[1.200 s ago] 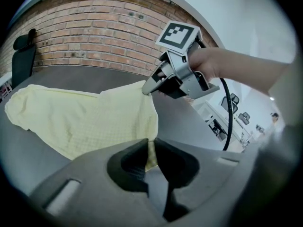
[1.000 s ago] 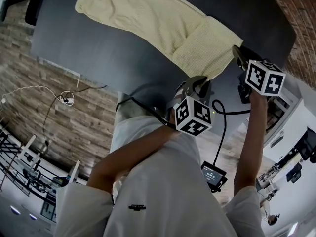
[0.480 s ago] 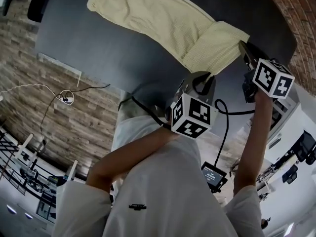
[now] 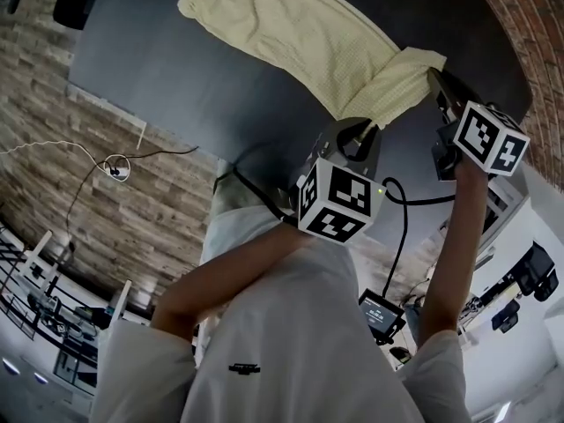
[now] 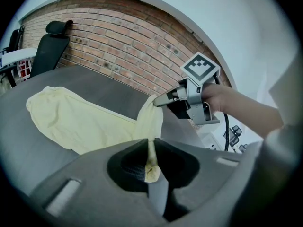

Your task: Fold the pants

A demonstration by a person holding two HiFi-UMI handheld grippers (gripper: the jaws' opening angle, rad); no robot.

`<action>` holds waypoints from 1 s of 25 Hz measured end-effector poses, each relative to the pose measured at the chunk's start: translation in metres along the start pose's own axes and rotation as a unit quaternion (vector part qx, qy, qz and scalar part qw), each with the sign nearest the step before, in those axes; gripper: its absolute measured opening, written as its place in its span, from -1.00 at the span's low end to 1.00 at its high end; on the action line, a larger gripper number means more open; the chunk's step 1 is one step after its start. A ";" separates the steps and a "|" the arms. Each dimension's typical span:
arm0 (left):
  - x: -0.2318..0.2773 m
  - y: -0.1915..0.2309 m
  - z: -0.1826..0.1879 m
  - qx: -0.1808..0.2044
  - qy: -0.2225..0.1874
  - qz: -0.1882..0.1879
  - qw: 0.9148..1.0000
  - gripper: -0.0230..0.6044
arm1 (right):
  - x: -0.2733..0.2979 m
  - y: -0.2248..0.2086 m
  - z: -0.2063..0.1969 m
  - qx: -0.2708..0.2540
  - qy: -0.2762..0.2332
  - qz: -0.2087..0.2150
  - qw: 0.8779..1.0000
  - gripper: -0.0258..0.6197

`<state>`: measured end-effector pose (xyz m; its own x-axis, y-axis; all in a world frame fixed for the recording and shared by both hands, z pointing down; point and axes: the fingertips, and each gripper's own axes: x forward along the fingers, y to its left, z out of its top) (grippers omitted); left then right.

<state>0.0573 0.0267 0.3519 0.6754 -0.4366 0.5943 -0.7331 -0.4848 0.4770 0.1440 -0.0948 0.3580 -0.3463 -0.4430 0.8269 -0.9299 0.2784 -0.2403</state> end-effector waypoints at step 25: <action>0.011 0.150 -0.039 0.006 0.097 0.082 0.992 -0.74 | 0.120 0.062 0.017 0.056 0.035 0.042 0.997 -0.63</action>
<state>-0.0486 -0.0212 0.4556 0.5179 -0.3565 0.7776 -0.8304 -0.4280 0.3568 0.0427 -0.1451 0.4331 -0.4170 -0.3606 0.8343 -0.9076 0.2136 -0.3614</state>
